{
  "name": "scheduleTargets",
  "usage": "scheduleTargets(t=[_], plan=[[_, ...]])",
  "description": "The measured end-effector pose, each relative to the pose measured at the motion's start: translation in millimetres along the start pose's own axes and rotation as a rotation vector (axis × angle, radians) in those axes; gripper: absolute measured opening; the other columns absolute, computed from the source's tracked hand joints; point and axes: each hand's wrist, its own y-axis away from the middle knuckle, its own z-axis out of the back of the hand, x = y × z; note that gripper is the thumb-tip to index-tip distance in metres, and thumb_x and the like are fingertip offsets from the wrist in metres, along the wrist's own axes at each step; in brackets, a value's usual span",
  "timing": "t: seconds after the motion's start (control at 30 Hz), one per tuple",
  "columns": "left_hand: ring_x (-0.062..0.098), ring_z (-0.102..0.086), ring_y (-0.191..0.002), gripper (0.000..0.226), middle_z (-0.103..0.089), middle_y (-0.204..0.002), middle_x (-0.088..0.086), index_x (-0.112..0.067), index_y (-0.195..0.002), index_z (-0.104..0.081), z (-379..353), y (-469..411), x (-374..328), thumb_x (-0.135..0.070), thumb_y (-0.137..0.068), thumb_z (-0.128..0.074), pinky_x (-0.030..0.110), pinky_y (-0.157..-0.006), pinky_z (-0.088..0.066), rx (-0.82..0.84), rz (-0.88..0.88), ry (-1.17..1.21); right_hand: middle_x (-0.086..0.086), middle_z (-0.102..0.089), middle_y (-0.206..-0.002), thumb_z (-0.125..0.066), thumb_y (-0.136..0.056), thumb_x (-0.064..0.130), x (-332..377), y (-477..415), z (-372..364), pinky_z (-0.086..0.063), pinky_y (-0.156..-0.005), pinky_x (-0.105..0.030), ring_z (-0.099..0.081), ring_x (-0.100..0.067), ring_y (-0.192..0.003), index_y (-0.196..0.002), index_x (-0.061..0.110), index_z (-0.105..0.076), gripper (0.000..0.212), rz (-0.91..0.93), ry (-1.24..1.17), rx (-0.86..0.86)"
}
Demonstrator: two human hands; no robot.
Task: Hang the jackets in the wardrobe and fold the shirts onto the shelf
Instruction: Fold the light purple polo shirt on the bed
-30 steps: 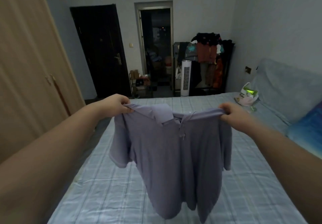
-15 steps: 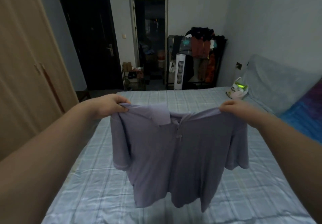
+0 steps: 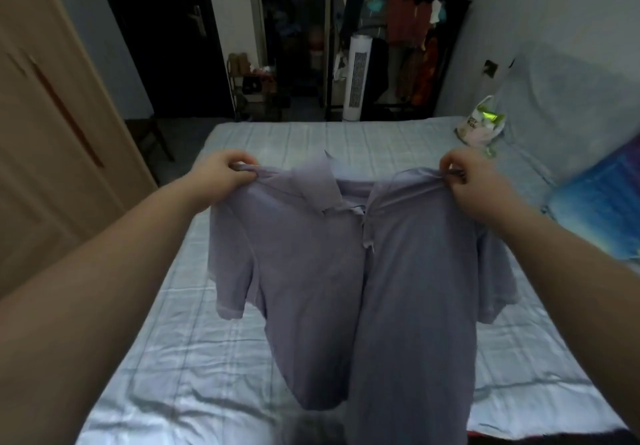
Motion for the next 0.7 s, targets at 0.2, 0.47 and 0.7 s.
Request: scheduleTargets(t=[0.2,0.47,0.7], plan=[[0.025,-0.064,-0.09,0.014,-0.069,-0.092,0.009,-0.012,-0.098,-0.072,-107,-101,64,-0.007,-0.088,-0.063,0.023,-0.066,-0.04,-0.113,0.062,-0.107,-0.012,-0.06,-0.114,-0.052,-0.096,0.024,-88,-59,-126,-0.041,-0.078,-0.038,-0.059,-0.036,-0.102,-0.107,0.02,-0.055,0.012,-0.13,0.118,0.122],[0.032,-0.064,-0.097,0.018,-0.07,-0.099,0.01,-0.017,-0.098,-0.069,-250,-234,177,-0.029,-0.094,-0.057,0.035,-0.081,-0.048,-0.078,0.283,-0.285,-0.014,-0.053,-0.108,-0.046,-0.099,0.027,-208,-140,-317,-0.049,-0.077,-0.048,-0.058,-0.038,-0.094,-0.104,0.022,-0.053,0.011,-0.183,0.072,0.269],[0.035,-0.057,-0.104,0.025,-0.067,-0.103,0.012,-0.024,-0.084,-0.052,-347,-323,281,-0.041,-0.099,-0.041,0.05,-0.096,-0.04,-0.076,0.451,-0.456,-0.016,-0.062,-0.098,-0.043,-0.101,0.029,-277,-186,-467,-0.042,-0.077,-0.046,-0.059,-0.04,-0.092,-0.104,0.016,-0.056,0.018,-0.166,0.175,0.28]])
